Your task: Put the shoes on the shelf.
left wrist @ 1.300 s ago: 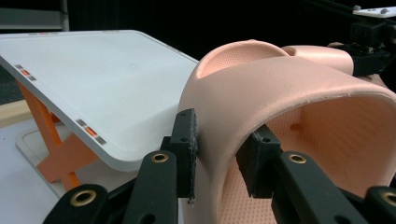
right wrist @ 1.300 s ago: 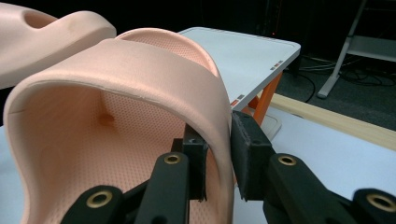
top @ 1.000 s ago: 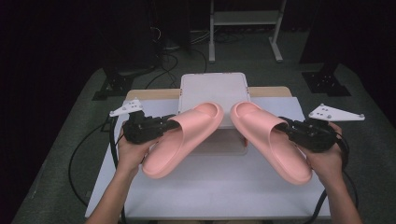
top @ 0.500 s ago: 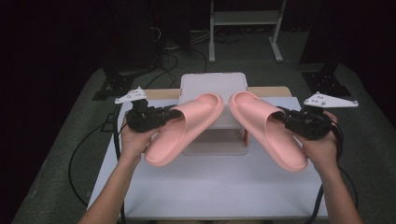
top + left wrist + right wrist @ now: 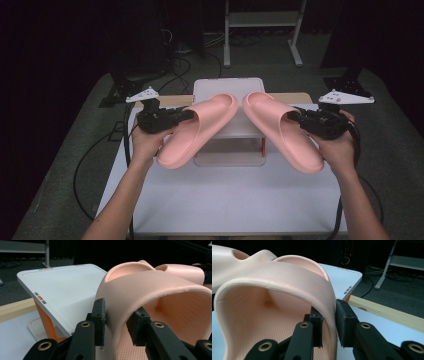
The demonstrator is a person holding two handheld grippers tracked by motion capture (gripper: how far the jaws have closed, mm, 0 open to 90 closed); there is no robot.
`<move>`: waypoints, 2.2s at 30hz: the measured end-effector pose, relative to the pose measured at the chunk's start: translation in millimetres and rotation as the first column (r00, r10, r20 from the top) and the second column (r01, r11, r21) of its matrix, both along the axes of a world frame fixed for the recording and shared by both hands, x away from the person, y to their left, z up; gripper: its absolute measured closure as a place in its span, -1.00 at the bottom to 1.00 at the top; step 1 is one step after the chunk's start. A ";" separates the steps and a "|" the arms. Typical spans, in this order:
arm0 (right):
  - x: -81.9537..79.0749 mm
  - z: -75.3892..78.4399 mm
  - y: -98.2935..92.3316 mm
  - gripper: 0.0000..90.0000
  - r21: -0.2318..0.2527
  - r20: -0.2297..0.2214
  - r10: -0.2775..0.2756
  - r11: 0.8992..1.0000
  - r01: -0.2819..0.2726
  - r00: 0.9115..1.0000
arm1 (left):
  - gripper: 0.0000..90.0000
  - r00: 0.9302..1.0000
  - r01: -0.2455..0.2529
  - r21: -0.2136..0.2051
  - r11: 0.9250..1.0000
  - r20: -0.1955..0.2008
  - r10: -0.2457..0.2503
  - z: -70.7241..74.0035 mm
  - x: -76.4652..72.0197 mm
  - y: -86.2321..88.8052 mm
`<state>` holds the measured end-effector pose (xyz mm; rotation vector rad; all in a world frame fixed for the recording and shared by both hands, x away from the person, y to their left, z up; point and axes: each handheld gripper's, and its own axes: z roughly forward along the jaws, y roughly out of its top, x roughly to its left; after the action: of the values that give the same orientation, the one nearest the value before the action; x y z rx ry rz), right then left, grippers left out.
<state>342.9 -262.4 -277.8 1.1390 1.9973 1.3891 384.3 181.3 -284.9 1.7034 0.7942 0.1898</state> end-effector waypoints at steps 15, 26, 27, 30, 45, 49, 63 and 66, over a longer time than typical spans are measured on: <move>22.3 10.5 6.8 0.68 -0.006 -0.008 -0.034 0.999 0.034 0.999 | 0.54 0.999 -0.037 0.019 0.999 -0.027 0.037 2.3 24.3 -4.5; 35.9 10.9 8.7 0.68 -0.010 -0.025 -0.056 0.998 0.055 0.998 | 0.54 0.997 -0.065 0.027 0.998 -0.039 0.066 7.0 38.8 -6.2; 36.5 10.9 8.9 0.68 -0.012 -0.025 -0.056 0.998 0.056 0.998 | 0.54 0.997 -0.065 0.028 0.998 -0.038 0.066 7.8 39.8 -6.5; 39.0 10.9 9.8 0.68 -0.016 -0.028 -0.058 0.998 0.057 0.998 | 0.54 0.997 -0.068 0.030 0.997 -0.035 0.069 10.0 42.5 -7.5; 49.1 14.1 14.2 0.68 -0.023 -0.035 -0.069 0.997 0.068 0.997 | 0.54 0.995 -0.084 0.036 0.996 -0.042 0.086 13.0 53.8 -12.3; 51.4 13.7 15.3 0.68 -0.025 -0.036 -0.070 0.997 0.069 0.997 | 0.54 0.995 -0.089 0.040 0.995 -0.046 0.091 12.6 55.3 -13.0; 59.2 12.8 17.8 0.68 -0.028 -0.050 -0.078 0.997 0.077 0.996 | 0.54 0.993 -0.102 0.044 0.994 -0.059 0.105 11.8 63.2 -16.1; 61.7 12.3 18.9 0.68 -0.031 -0.054 -0.080 0.996 0.078 0.995 | 0.54 0.992 -0.111 0.040 0.993 -0.064 0.113 11.2 64.7 -16.4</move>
<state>404.6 -243.6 -265.5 1.2425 1.9810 1.2992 448.9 164.9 -273.7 1.7078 0.9413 0.2272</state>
